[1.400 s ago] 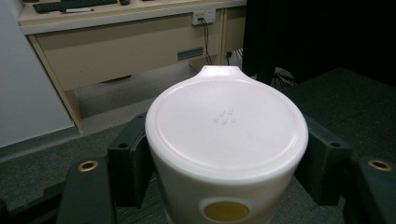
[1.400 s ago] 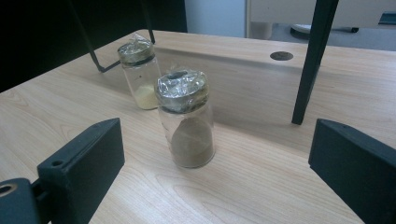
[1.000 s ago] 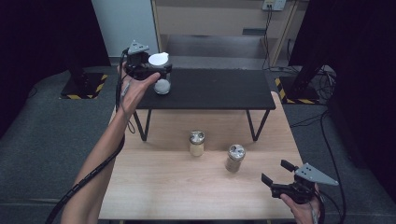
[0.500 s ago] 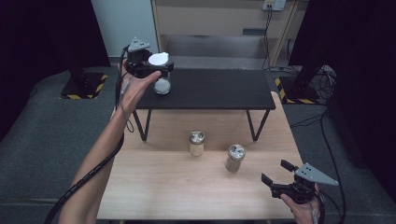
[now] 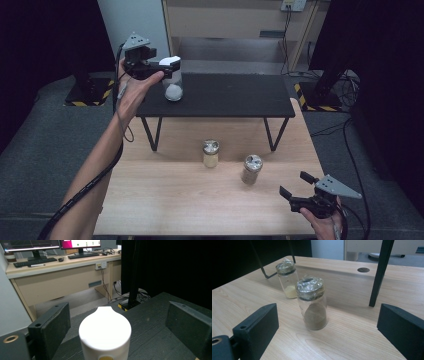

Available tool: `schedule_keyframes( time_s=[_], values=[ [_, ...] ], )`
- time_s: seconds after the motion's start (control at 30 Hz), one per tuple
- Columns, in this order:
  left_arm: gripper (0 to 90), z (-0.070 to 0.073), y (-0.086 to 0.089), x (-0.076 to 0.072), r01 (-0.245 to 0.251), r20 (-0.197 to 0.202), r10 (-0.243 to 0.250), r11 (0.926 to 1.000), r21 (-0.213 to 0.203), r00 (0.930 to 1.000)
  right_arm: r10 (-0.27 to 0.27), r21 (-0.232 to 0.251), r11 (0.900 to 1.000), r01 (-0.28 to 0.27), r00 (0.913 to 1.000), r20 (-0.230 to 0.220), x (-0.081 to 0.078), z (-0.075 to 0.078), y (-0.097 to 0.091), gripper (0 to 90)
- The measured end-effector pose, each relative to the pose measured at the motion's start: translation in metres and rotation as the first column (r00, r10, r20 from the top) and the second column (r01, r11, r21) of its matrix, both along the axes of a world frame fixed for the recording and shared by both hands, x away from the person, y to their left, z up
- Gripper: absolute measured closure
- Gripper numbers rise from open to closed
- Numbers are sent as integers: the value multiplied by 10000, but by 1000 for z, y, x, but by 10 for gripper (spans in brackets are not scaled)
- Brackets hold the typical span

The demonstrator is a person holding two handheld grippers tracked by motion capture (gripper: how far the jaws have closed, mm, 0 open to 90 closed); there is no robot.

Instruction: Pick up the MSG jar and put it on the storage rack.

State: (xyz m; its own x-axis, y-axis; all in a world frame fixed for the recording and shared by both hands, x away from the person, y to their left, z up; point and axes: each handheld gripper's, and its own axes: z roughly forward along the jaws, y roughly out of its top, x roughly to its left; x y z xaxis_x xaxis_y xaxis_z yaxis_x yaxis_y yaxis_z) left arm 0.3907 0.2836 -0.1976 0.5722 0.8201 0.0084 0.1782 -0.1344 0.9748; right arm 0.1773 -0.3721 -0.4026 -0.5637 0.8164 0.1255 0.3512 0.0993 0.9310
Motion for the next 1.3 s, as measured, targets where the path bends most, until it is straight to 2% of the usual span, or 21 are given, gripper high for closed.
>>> schedule_keyframes(
  time_s=[0.07, 0.13, 0.2, 0.37, 0.47, 0.6, 0.77, 0.9, 0.97, 1.3],
  values=[
    [55, 1, 3, -3, 166, 6, -166, 9999, -43, 9999, -10, -8, 10000, 10, 10000, -16, 0, 0, 1, 44],
    [45, 3, 4, -8, 283, 12, -283, 9995, 119, 9996, -1, -18, 10000, 1, 10000, -7, 0, 0, 1, 44],
    [39, 2, 7, -14, 477, 68, -477, 9988, -71, 9988, 7, -25, 10000, -7, 10000, -24, 0, 0, 1, 44],
    [22, 2, 13, -27, 815, 139, -815, 9967, -55, 9966, 12, -25, 10000, -12, 10000, -13, 0, 0, 1, 44],
    [13, 3, 15, -37, 927, 241, -930, 9956, 103, 9954, 12, -36, 10000, -12, 10000, -16, 0, 1, 1, 45],
    [5, 3, 20, -48, 1054, 267, -1056, 9944, 105, 9940, 1, -62, 10000, -1, 10000, -18, 0, 1, 2, 45],
    [2, 2, 23, -65, 1196, 495, -1217, 9919, 433, 9913, 5, -70, 10000, -5, 10000, -24, 0, 1, 2, 44],
    [2, -3, 29, -76, 1417, 568, -1439, 9890, 416, 9880, 29, -72, 10000, -29, 10000, -22, 0, 1, 2, 45],
    [3, -5, 30, -83, 1440, 644, -1474, 9880, 557, 9870, 27, -70, 10000, -28, 10000, -27, 0, 1, 2, 45],
    [7, -21, 42, -106, 1748, 783, -1769, 9840, 330, 9811, 14, -108, 9999, -14, 10000, -19, 0, 1, 3, 44]
  ],
)
